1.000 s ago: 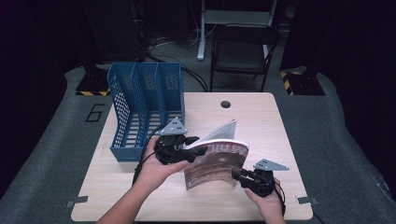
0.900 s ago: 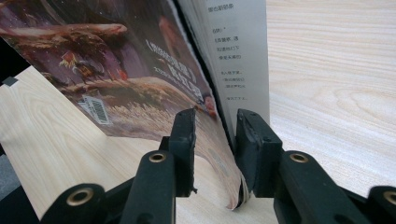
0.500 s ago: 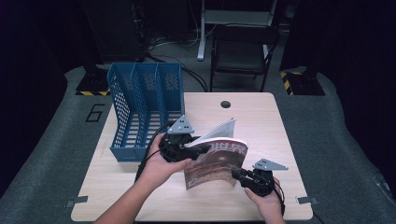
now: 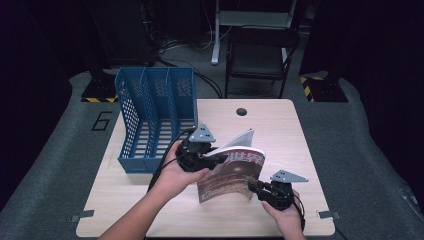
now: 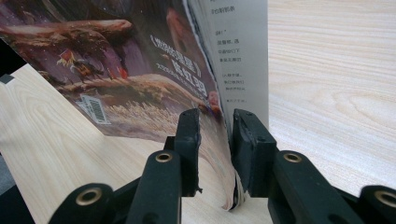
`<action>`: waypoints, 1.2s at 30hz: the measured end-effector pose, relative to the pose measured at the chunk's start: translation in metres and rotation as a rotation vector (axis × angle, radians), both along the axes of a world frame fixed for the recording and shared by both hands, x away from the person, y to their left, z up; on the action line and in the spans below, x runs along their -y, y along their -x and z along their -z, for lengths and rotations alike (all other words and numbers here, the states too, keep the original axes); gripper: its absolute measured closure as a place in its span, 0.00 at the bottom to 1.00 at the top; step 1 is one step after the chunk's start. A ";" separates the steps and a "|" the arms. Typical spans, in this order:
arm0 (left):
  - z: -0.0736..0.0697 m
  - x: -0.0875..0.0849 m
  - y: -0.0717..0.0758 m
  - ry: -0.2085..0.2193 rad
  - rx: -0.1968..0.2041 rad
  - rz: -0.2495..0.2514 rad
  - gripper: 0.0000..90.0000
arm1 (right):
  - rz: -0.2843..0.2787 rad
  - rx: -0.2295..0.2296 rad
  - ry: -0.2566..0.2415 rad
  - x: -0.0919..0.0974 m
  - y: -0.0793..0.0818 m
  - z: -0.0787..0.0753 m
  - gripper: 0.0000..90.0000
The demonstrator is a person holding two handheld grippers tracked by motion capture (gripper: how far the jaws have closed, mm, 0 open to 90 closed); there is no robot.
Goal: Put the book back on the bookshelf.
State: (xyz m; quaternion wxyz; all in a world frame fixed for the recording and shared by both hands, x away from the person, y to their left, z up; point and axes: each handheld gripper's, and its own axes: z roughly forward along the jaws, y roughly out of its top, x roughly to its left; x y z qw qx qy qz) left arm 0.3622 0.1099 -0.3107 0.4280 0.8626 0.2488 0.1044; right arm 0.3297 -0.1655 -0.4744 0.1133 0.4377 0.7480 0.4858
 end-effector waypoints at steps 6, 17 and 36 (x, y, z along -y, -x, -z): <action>-0.002 0.004 0.002 -0.021 -0.006 0.002 0.83 | 0.004 0.006 0.002 0.000 -0.001 0.001 0.80; -0.004 0.010 0.000 -0.033 -0.022 0.009 0.82 | 0.012 0.013 0.001 -0.001 -0.004 0.001 0.80; -0.006 0.017 0.003 -0.089 0.003 0.053 0.80 | 0.025 0.020 -0.001 -0.002 -0.007 0.001 0.79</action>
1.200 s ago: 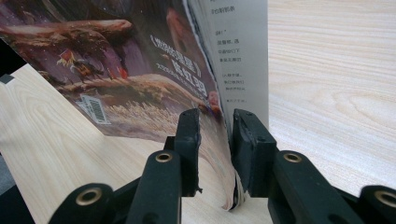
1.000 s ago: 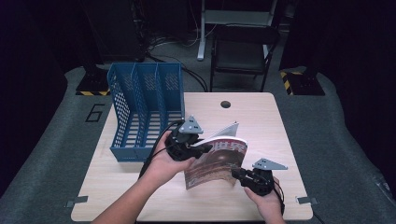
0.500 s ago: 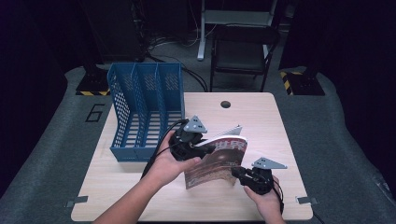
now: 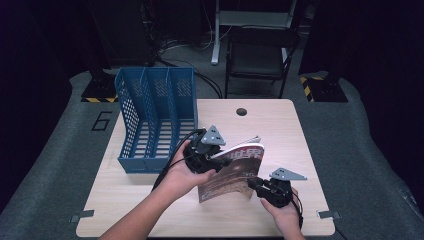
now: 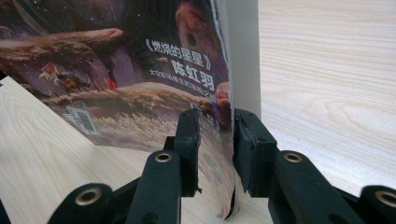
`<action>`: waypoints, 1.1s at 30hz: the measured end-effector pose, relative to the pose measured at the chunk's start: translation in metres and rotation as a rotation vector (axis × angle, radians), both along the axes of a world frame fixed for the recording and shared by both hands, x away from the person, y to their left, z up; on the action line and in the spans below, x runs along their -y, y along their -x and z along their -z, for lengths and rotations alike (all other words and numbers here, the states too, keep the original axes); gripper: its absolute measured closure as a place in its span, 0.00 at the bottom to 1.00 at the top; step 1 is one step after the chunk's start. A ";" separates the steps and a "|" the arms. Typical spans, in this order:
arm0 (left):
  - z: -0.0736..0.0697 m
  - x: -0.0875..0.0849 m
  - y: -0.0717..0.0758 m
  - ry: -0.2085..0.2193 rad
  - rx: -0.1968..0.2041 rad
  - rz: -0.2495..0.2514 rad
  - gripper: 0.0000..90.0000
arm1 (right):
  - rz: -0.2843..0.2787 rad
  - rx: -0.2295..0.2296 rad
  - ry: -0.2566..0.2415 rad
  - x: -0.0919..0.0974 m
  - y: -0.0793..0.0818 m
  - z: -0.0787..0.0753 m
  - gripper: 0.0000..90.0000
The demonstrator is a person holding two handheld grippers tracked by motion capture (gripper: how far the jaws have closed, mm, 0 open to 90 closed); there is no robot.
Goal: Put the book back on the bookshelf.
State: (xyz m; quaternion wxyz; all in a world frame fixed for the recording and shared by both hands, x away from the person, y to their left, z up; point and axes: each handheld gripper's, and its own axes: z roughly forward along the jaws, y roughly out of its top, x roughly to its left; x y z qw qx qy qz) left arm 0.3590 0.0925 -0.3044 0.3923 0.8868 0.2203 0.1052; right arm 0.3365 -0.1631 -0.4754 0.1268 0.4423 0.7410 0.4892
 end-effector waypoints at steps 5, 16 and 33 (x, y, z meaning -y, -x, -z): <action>-0.001 0.001 -0.001 -0.016 0.007 -0.011 0.85 | 0.002 0.003 0.001 0.000 0.000 0.000 0.79; -0.003 0.004 -0.002 -0.056 -0.004 -0.018 0.92 | 0.011 0.009 0.004 0.000 -0.001 0.001 0.78; -0.009 0.007 -0.006 -0.121 -0.038 -0.002 0.93 | 0.003 0.008 -0.006 0.000 -0.001 0.001 0.78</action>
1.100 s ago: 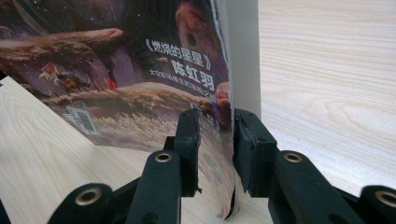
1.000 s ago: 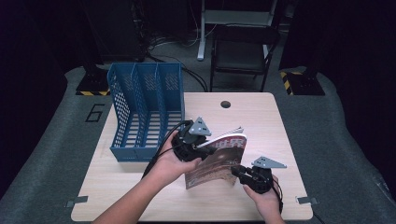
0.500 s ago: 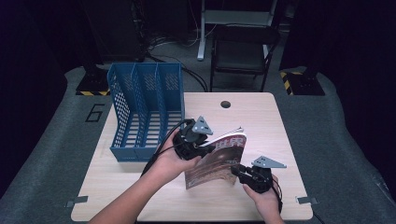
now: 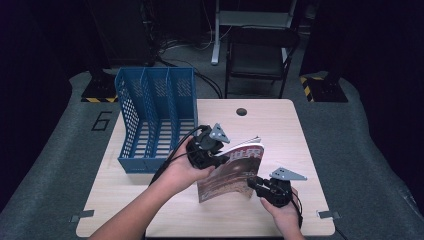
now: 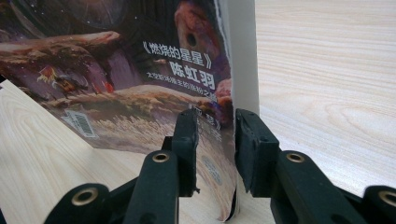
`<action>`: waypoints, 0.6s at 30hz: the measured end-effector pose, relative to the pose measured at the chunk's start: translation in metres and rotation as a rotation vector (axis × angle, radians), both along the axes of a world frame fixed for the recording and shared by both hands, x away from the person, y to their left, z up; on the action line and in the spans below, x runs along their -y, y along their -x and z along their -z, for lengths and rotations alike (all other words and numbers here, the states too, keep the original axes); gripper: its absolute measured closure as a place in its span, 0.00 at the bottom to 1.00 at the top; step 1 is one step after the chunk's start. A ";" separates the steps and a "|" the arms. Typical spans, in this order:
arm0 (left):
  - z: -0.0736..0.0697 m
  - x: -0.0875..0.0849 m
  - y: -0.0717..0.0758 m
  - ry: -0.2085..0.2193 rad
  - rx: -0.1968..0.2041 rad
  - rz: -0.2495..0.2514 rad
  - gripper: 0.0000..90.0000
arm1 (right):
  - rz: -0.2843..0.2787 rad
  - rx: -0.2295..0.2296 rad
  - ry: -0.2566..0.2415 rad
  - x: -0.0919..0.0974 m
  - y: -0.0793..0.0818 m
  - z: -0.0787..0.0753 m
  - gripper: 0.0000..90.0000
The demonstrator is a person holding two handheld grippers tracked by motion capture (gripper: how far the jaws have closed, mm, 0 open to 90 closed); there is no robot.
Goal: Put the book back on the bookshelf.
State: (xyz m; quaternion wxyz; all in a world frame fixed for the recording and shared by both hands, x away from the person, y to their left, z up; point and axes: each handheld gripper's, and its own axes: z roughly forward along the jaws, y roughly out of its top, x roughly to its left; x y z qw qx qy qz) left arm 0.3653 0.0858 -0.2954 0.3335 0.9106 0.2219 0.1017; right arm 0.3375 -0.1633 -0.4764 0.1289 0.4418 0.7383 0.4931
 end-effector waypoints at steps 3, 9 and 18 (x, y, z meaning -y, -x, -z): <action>0.000 -0.001 0.000 -0.002 0.005 -0.002 0.93 | 0.002 0.003 0.001 0.000 0.000 0.000 0.77; 0.001 -0.002 -0.001 0.008 0.002 -0.001 0.93 | -0.001 -0.001 -0.004 0.000 -0.001 0.001 0.77; 0.002 -0.006 0.001 -0.018 -0.010 0.000 0.92 | -0.003 -0.004 0.006 0.000 0.000 0.000 0.81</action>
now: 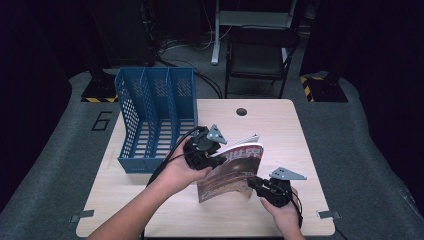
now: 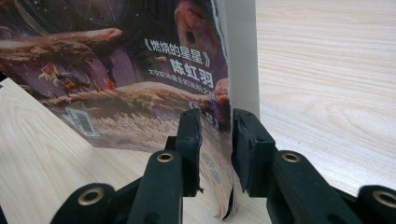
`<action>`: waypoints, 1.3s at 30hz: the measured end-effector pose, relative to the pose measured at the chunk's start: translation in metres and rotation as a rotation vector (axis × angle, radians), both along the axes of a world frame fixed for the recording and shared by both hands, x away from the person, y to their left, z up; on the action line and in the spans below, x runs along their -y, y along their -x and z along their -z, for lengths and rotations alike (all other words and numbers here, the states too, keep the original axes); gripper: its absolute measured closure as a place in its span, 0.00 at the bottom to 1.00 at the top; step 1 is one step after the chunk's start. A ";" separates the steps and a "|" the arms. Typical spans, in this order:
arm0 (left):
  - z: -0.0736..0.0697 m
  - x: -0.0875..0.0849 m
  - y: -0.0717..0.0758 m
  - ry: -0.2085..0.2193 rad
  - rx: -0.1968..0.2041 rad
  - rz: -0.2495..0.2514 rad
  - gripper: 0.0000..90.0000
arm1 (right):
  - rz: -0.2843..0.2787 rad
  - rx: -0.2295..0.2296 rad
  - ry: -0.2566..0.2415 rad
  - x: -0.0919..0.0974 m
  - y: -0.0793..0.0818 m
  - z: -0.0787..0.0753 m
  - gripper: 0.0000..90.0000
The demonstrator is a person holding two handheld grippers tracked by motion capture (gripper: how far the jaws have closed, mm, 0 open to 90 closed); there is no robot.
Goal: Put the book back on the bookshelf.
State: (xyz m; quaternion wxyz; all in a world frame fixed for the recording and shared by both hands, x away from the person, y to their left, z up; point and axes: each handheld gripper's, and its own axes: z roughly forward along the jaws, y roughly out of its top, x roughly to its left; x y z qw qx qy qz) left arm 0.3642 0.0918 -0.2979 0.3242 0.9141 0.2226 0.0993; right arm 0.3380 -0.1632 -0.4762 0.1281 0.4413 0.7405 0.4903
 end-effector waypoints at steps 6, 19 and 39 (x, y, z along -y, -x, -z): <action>0.000 -0.001 -0.001 0.001 0.006 -0.004 0.92 | -0.002 0.002 -0.001 0.000 0.000 0.000 0.80; -0.002 0.001 -0.003 -0.004 0.000 -0.004 0.93 | 0.020 -0.018 -0.022 0.005 -0.001 0.002 0.71; -0.014 -0.001 -0.009 -0.012 -0.017 -0.027 0.93 | 0.030 -0.041 -0.037 0.008 -0.002 0.005 0.66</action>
